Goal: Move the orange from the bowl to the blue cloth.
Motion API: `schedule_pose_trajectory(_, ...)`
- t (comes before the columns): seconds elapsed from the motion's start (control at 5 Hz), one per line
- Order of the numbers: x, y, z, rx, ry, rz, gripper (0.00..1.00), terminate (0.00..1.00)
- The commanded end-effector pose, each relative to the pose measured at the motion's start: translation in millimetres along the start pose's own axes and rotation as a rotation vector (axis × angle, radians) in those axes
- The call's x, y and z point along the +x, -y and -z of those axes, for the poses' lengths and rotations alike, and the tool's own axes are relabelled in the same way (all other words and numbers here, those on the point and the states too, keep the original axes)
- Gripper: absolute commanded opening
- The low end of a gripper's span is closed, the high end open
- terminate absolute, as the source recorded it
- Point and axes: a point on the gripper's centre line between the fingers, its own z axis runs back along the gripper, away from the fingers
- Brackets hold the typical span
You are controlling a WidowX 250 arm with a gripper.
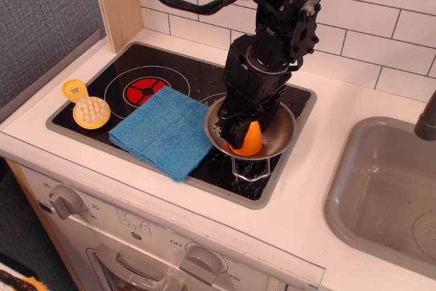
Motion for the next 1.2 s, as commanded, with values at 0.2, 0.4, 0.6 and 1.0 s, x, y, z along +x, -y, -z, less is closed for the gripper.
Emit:
schedule_pose_trajectory(0.2,30,-12,-91,-0.188,0.067,-0.095,0.00,0.00)
schedule_pose_trajectory(0.4,49,-30,-93,-0.181,0.065,-0.142,0.00,0.00)
schedule_pose_trajectory(0.6,70,-44,-81,-0.132,0.081,-0.170,0.00,0.00)
schedule_pose_trajectory(1.0,87,-58,-32,-0.049,0.062,-0.192,0.00,0.00)
